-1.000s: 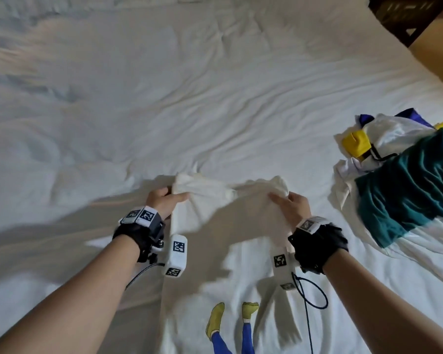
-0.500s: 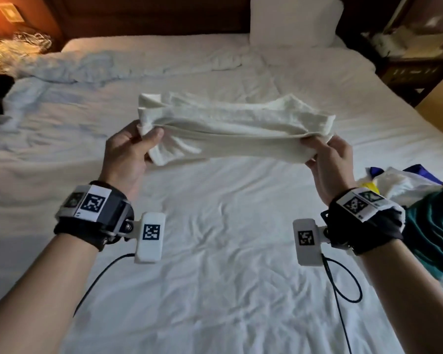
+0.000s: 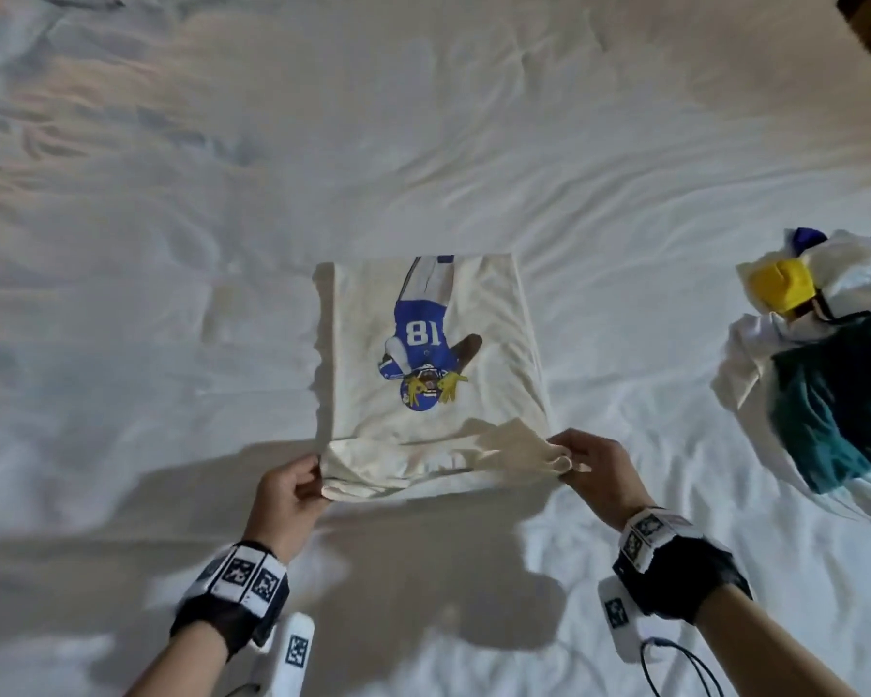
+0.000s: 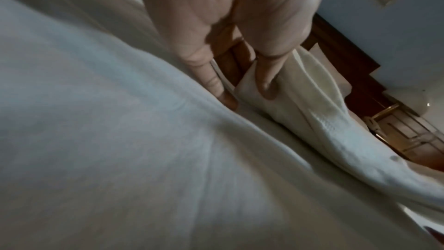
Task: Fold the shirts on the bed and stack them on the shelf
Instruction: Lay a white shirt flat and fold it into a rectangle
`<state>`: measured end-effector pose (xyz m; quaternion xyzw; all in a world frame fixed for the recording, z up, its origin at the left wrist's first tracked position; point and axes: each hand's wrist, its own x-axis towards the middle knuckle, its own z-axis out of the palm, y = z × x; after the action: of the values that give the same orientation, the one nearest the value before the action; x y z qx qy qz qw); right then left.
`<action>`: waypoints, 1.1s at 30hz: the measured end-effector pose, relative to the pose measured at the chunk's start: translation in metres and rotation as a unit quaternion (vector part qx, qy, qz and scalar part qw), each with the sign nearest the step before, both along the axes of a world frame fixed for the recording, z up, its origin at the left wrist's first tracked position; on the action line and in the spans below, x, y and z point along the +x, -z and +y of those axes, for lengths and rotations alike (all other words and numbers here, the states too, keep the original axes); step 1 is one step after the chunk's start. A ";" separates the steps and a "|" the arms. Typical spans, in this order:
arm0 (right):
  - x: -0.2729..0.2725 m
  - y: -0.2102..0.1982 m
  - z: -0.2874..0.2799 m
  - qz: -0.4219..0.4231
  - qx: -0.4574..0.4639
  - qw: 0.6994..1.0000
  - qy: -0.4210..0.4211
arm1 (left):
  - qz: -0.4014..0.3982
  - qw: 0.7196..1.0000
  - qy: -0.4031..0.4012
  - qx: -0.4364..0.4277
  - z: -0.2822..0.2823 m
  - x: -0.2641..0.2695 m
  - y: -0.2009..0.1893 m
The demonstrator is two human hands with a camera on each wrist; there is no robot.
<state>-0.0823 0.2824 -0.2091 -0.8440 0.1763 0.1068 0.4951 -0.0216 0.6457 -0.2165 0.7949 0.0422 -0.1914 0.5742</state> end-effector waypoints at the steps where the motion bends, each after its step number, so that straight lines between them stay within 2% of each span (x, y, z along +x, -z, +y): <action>1: -0.004 0.001 0.001 -0.006 0.010 1.000 0.004 | -0.004 1.000 0.002 0.006 0.000 -0.002 0.001; 4: -0.013 0.001 0.001 -0.028 0.017 0.999 -0.004 | -0.015 1.000 -0.009 0.002 0.007 -0.007 0.003; 6: -0.021 0.001 0.000 -0.059 -0.032 0.996 -0.059 | -0.040 0.999 0.012 -0.001 0.018 -0.016 0.009; 8: -0.031 0.001 -0.003 -0.062 -0.107 0.985 -0.121 | -0.087 0.991 0.084 0.053 0.028 -0.027 0.013; 9: -0.035 -0.001 -0.003 -0.049 -0.139 0.981 -0.124 | -0.097 0.984 0.118 0.090 0.032 -0.030 0.012; 10: -0.037 -0.005 -0.002 -0.044 -0.158 0.981 -0.107 | -0.116 0.977 0.131 0.124 0.033 -0.030 0.006; 12: -0.026 -0.009 0.007 -0.078 -0.197 0.975 -0.067 | -0.229 0.945 0.116 0.201 0.024 -0.019 -0.004; 13: -0.014 -0.011 0.020 -0.090 -0.224 0.968 -0.075 | -0.260 0.930 0.112 0.235 0.013 -0.011 -0.004; 16: 0.030 -0.004 0.076 -0.057 -0.236 0.953 -0.183 | -0.178 0.903 0.199 0.335 -0.051 0.012 0.002; 19: 0.051 0.027 0.105 -0.001 -0.258 0.931 -0.259 | -0.135 0.867 0.268 0.398 -0.091 0.020 0.034; 20: 0.051 0.038 0.098 0.011 -0.286 0.923 -0.257 | -0.112 0.864 0.262 0.416 -0.087 0.021 0.041; 22: 0.048 0.050 0.070 0.052 -0.320 0.921 -0.217 | -0.062 0.862 0.201 0.461 -0.059 0.026 0.046; 25: 0.055 0.042 0.031 0.147 -0.298 0.940 -0.079 | 0.033 0.860 0.102 0.499 -0.028 0.038 0.034; 26: 0.063 0.036 0.030 0.141 -0.309 0.939 -0.063 | 0.037 0.864 0.092 0.494 -0.033 0.045 0.024; 27: 0.079 0.029 0.035 0.103 -0.334 0.933 -0.082 | 0.010 0.872 0.095 0.481 -0.046 0.059 0.016; 28: 0.096 0.026 0.045 0.051 -0.353 0.926 -0.126 | -0.029 0.879 0.113 0.461 -0.064 0.074 0.010; 30: 0.138 0.024 0.068 -0.016 -0.330 0.916 -0.229 | -0.085 0.888 0.188 0.410 -0.109 0.108 0.010; 33: 0.193 0.036 0.078 -0.005 -0.318 0.902 -0.293 | -0.130 0.858 0.272 0.415 -0.147 0.164 0.029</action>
<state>0.1107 0.3607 -0.2455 -0.9706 -0.0566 0.1814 0.1479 0.1420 0.4988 -0.2457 0.9569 -0.1753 -0.2001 0.1163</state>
